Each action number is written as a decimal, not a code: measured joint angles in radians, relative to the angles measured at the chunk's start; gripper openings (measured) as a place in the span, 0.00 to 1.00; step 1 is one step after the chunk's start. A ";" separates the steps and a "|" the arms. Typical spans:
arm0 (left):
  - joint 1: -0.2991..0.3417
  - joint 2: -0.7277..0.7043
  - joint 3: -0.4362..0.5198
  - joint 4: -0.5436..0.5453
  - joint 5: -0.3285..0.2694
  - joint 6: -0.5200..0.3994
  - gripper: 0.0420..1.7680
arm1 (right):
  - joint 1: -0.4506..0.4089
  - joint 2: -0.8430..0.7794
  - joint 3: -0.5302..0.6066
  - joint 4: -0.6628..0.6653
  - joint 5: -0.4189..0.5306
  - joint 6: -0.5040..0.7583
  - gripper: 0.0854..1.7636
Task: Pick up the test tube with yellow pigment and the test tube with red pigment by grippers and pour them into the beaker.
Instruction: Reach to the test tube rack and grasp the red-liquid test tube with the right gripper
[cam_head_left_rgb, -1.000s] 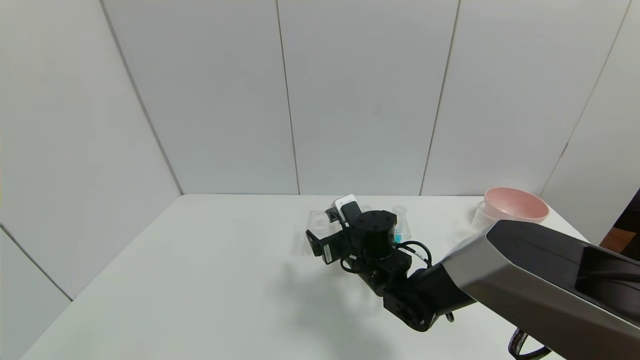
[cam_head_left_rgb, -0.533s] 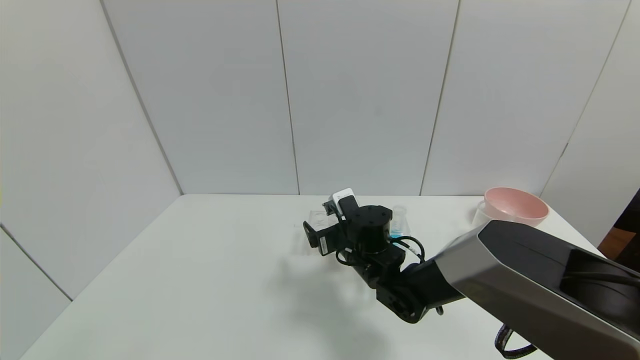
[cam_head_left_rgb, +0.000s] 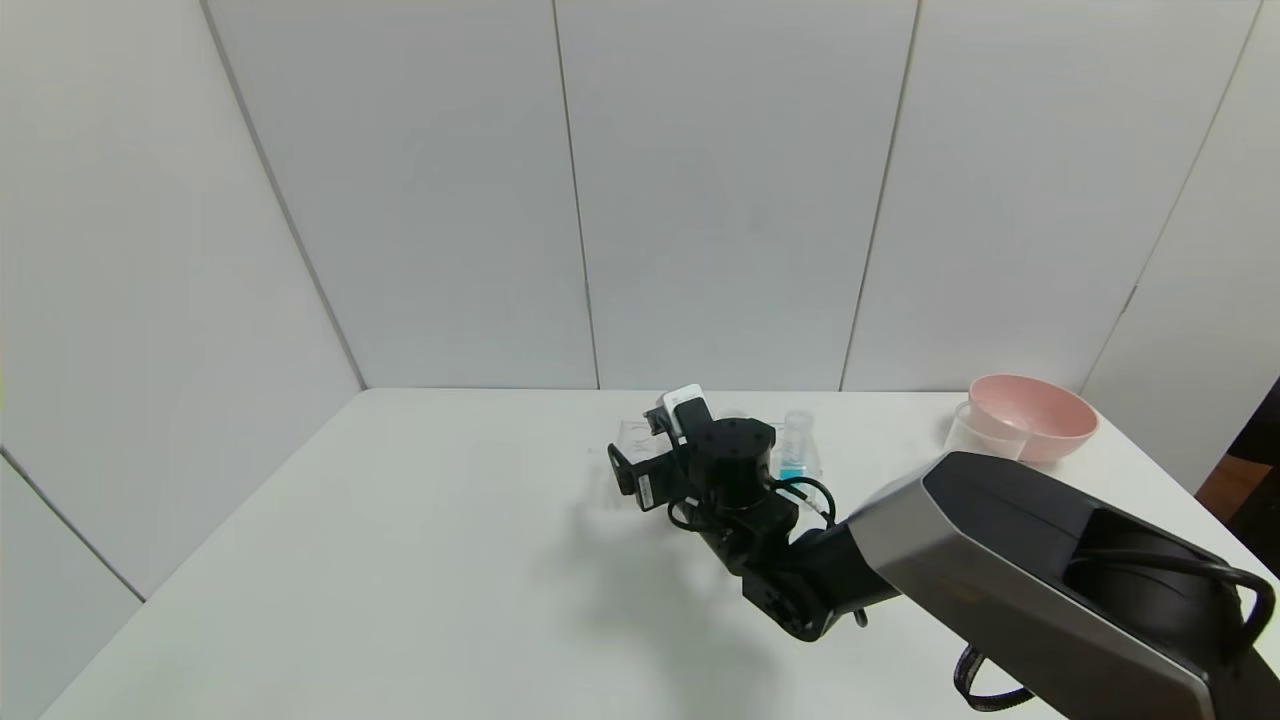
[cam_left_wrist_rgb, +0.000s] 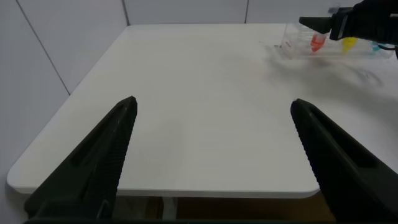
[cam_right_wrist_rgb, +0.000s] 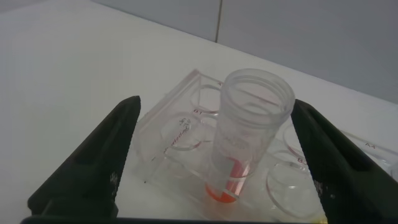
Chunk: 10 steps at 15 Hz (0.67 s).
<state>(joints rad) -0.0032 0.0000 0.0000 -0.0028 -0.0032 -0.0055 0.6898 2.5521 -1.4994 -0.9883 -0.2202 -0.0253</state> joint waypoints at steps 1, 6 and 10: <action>0.000 0.000 0.000 0.000 0.000 0.000 1.00 | -0.001 0.010 -0.008 -0.003 -0.001 0.000 0.97; 0.000 0.000 0.000 0.000 0.000 0.000 1.00 | -0.012 0.043 -0.040 -0.015 -0.027 0.003 0.97; 0.000 0.000 0.000 0.000 0.000 0.000 1.00 | -0.019 0.041 -0.029 -0.055 -0.050 0.004 0.96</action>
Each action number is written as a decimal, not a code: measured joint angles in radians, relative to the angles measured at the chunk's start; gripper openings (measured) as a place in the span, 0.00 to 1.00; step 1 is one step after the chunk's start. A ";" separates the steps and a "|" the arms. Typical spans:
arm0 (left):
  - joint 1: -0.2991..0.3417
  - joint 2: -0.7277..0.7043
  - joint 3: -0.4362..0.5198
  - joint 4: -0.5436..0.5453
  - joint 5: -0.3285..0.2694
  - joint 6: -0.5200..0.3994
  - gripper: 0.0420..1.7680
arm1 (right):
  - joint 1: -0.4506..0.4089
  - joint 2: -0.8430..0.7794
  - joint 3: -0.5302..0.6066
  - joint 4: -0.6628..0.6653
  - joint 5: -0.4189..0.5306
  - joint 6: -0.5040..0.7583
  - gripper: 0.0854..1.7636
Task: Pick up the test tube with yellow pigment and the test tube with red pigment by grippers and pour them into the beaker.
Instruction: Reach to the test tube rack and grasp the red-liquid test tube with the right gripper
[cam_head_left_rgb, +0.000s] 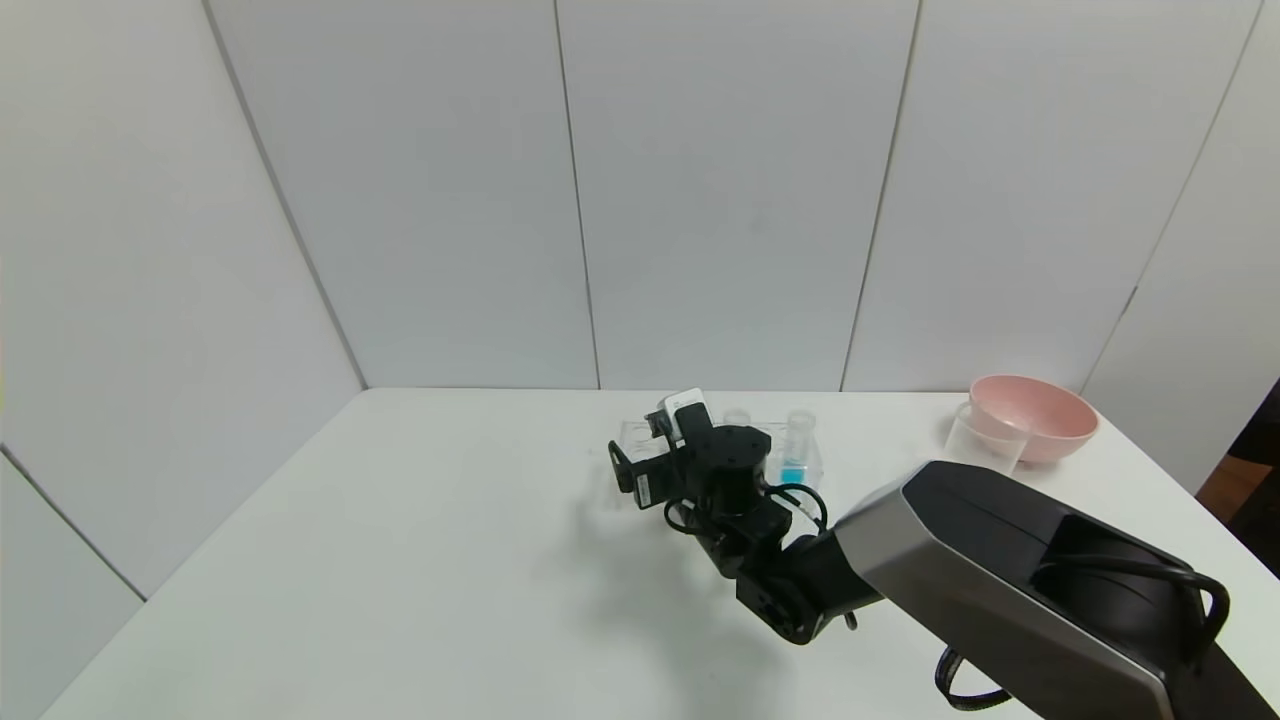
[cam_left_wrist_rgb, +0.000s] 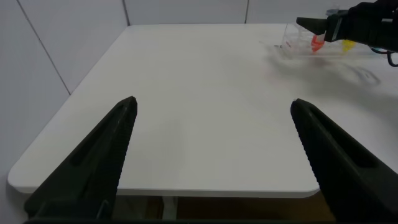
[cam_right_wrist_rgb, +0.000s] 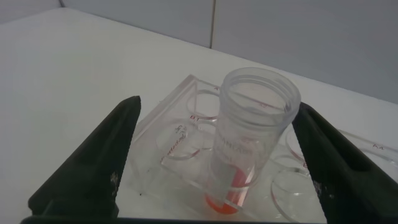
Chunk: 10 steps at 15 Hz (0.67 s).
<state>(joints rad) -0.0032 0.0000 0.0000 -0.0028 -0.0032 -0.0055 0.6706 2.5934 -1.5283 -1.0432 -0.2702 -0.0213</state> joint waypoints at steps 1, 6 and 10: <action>0.000 0.000 0.000 0.000 0.000 0.000 1.00 | -0.001 -0.001 0.002 -0.007 -0.014 -0.002 0.96; 0.000 0.000 0.000 0.000 0.000 0.000 1.00 | -0.006 -0.025 0.062 -0.050 -0.018 -0.002 0.95; 0.000 0.000 0.000 0.000 0.000 0.000 1.00 | -0.008 -0.035 0.073 -0.051 -0.020 0.000 0.94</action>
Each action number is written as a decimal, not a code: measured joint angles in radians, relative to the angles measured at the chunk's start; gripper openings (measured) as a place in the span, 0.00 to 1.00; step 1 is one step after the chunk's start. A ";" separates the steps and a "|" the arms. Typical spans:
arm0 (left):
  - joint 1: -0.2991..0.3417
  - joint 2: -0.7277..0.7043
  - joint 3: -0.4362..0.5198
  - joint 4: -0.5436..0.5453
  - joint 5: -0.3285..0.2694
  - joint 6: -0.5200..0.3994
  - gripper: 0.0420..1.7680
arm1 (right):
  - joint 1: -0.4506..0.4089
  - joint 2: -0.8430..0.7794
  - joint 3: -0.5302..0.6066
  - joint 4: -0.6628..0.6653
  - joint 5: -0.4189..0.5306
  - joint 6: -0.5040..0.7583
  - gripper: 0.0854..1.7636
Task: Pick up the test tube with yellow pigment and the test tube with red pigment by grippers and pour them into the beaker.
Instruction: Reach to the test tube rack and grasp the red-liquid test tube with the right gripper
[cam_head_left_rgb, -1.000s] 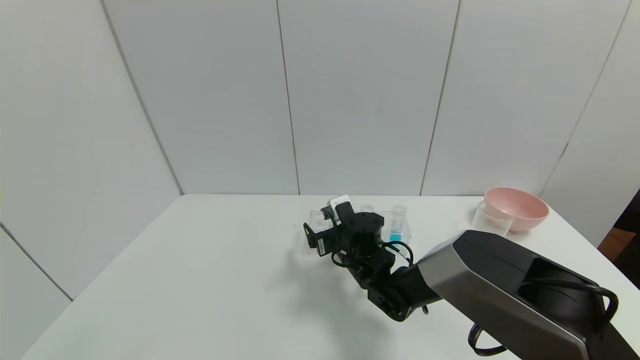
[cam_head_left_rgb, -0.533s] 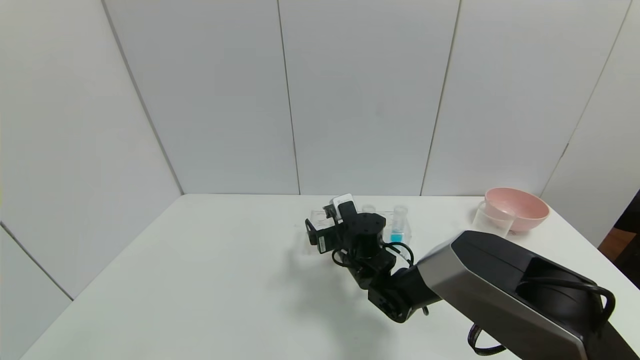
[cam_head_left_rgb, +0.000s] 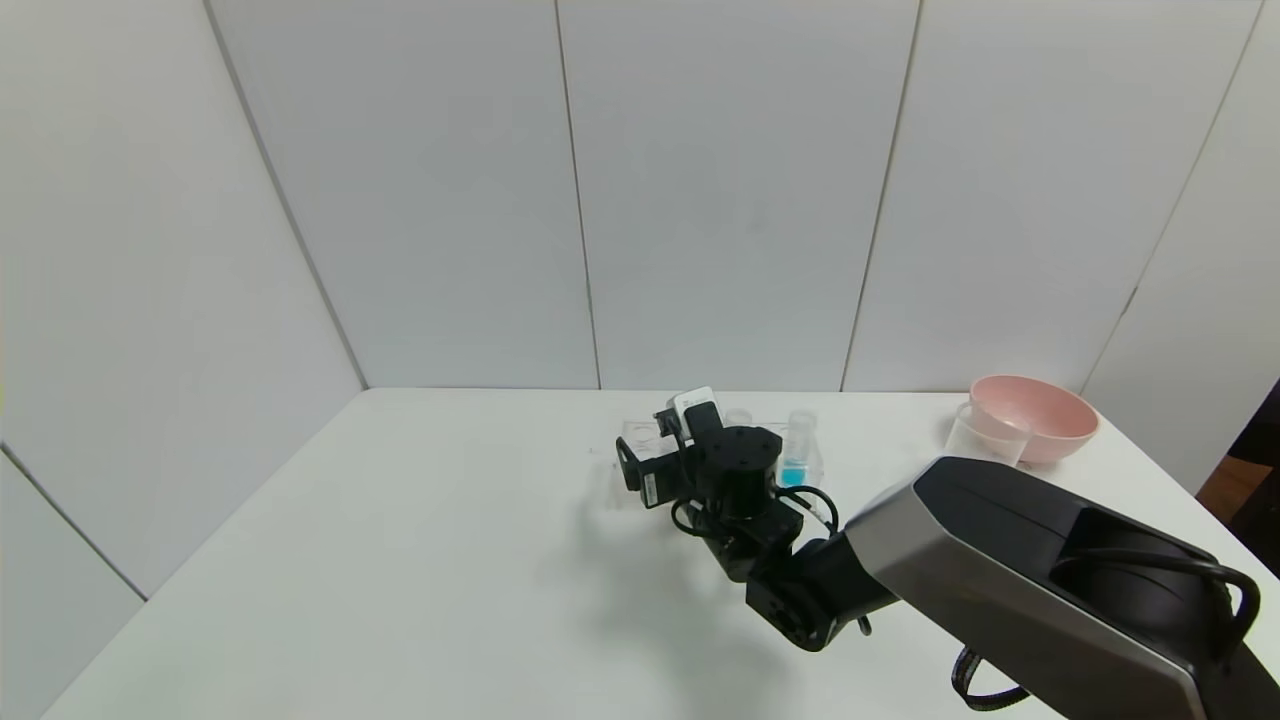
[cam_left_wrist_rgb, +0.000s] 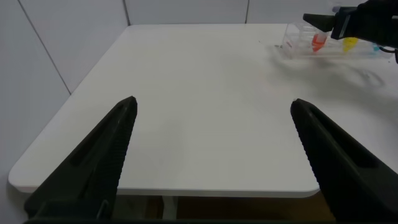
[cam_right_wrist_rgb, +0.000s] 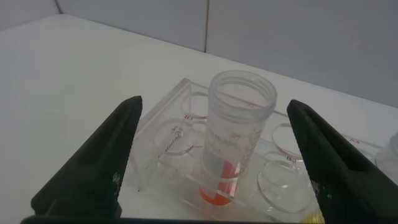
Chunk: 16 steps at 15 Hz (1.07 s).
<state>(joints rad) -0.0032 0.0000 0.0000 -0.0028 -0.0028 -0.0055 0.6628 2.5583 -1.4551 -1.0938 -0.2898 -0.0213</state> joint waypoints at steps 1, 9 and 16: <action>0.000 0.000 0.000 0.000 0.000 0.000 1.00 | 0.000 0.000 0.000 0.000 0.000 0.000 0.94; 0.000 0.000 0.000 0.000 0.000 0.000 1.00 | 0.011 0.028 -0.028 0.000 -0.009 -0.004 0.57; 0.000 0.000 0.000 0.000 0.000 0.000 1.00 | 0.040 0.040 -0.033 -0.001 -0.005 -0.006 0.26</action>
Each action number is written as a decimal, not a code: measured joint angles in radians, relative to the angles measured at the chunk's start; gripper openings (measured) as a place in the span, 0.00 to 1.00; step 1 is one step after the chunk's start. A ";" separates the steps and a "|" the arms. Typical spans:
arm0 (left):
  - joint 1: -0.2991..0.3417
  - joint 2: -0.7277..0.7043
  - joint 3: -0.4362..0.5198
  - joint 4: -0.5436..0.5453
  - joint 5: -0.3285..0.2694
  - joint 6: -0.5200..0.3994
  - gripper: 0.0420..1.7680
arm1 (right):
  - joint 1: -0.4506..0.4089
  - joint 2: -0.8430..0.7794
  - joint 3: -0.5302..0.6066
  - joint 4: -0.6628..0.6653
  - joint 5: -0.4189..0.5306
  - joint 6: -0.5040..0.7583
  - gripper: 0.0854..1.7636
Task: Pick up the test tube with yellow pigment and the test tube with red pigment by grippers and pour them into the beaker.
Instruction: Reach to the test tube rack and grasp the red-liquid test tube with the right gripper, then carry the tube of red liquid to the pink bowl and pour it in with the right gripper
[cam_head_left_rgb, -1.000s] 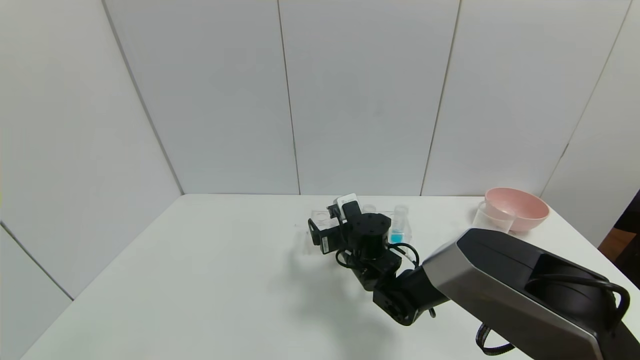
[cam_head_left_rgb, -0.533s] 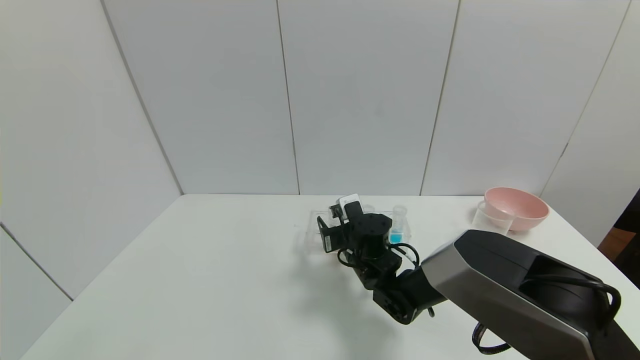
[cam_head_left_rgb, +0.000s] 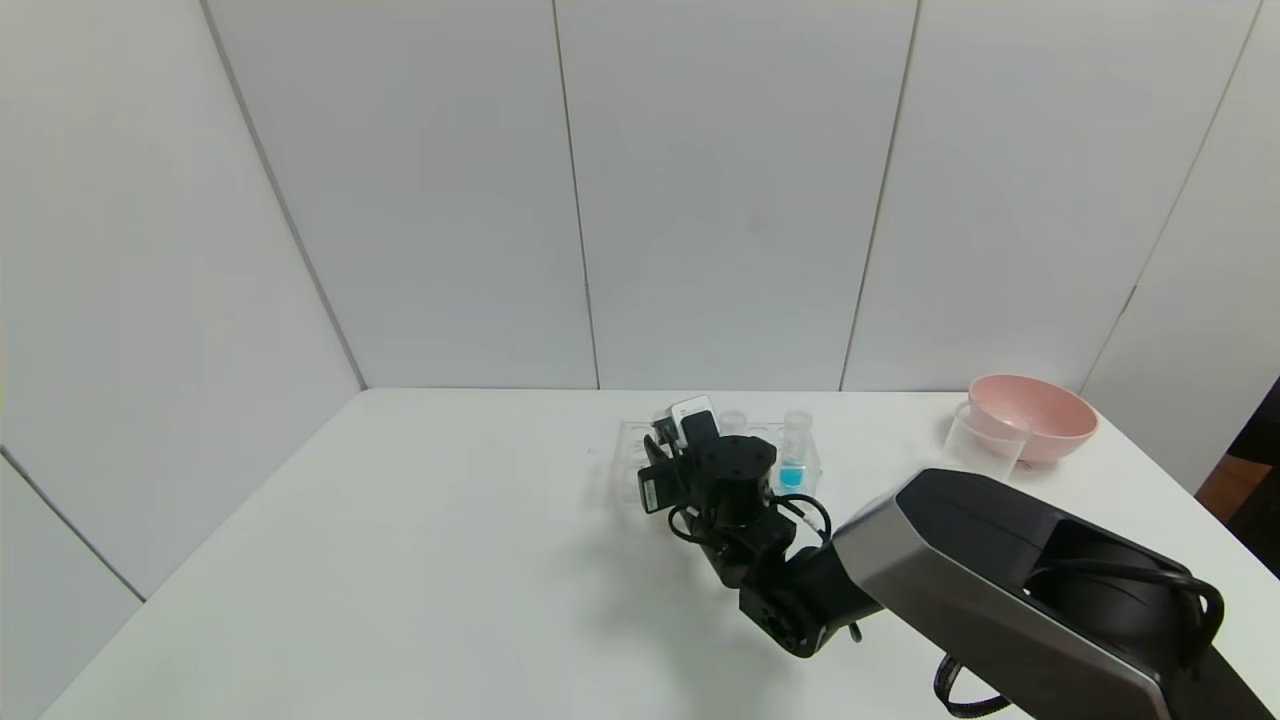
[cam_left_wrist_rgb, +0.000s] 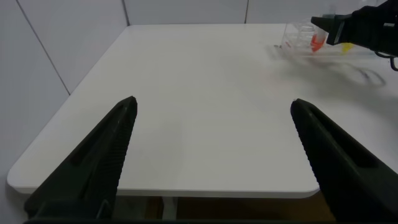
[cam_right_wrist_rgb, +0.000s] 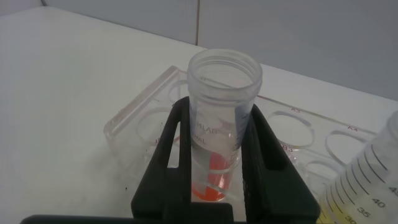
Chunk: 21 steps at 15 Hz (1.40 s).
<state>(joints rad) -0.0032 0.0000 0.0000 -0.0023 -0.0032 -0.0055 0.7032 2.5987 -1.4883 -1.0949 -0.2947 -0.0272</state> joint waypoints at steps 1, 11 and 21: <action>0.000 0.000 0.000 0.000 0.000 0.000 1.00 | 0.004 0.000 0.000 0.000 0.000 0.000 0.26; 0.000 0.000 0.000 0.000 0.000 0.000 1.00 | 0.022 -0.054 0.018 0.002 0.001 0.002 0.26; 0.000 0.000 0.000 0.000 0.000 0.000 1.00 | 0.036 -0.264 0.131 0.003 0.006 0.010 0.26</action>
<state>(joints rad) -0.0032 0.0000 0.0000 -0.0028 -0.0032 -0.0057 0.7387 2.3351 -1.3574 -1.0915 -0.2889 -0.0174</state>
